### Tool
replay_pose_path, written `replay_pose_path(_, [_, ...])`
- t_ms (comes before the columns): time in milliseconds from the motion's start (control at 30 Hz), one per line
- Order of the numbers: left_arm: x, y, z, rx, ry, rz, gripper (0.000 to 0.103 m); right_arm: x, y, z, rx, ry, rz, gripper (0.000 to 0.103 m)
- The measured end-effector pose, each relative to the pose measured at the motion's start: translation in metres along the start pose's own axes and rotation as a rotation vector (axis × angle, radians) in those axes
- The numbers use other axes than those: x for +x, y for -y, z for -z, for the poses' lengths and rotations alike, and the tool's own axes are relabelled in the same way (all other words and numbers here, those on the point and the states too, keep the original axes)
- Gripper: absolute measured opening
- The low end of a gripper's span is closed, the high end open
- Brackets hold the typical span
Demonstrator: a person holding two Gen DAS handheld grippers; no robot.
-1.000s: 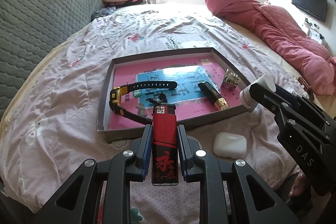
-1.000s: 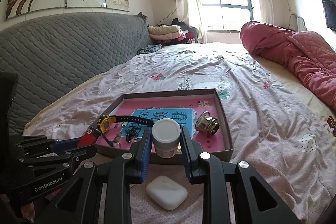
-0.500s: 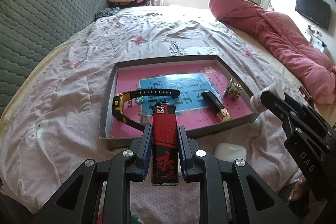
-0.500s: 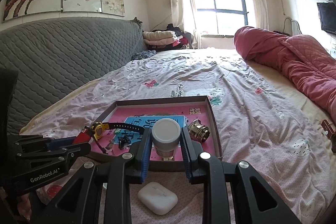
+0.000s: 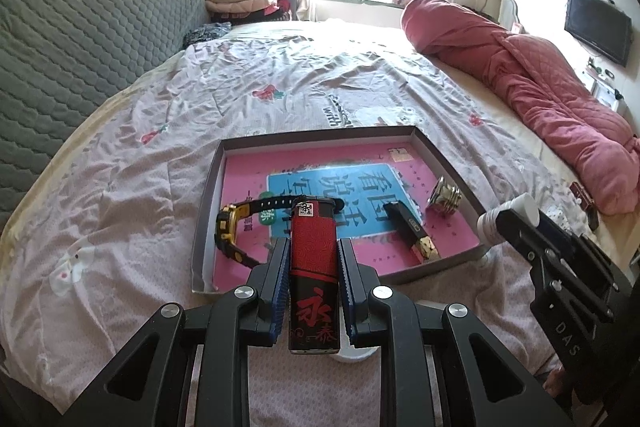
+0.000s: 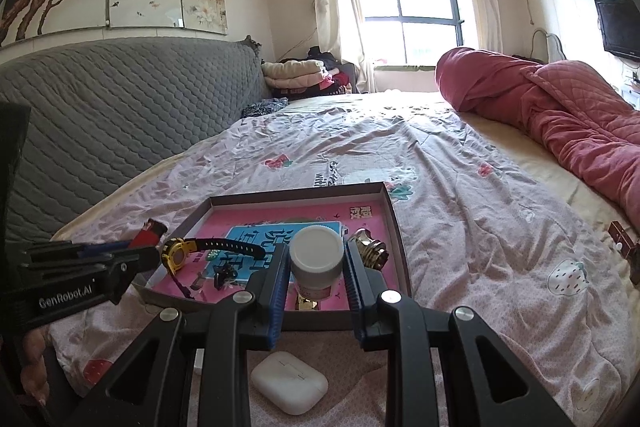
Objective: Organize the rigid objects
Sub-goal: 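Carry the red lighter over the box with left gripper while right gripper carries the white bottle over it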
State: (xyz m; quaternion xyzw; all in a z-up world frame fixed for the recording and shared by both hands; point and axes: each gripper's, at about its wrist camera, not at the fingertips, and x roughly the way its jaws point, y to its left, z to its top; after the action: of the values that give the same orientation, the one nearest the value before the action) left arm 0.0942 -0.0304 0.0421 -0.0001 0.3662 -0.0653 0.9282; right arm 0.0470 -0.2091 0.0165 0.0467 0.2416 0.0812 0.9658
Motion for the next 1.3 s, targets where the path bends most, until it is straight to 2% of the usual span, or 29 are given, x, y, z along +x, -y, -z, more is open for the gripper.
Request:
replay_pose_path(367, [0.007,0.01,-0.018,-0.008,0.013,-0.005,0.023,0.006,0.017,-0.001,0.048,0.015,0.009,0.027])
replay_pose_path(633, [0.013,0.017,-0.026,-0.007,0.015,-0.006,0.023,0.009,0.019,-0.002,0.03,0.023,0.013,0.027])
replay_pose_path(1300, [0.057,0.023,-0.026,-0.006,-0.061,-0.002,0.023,0.035,0.031,-0.006,0.022,0.015,0.04,0.027])
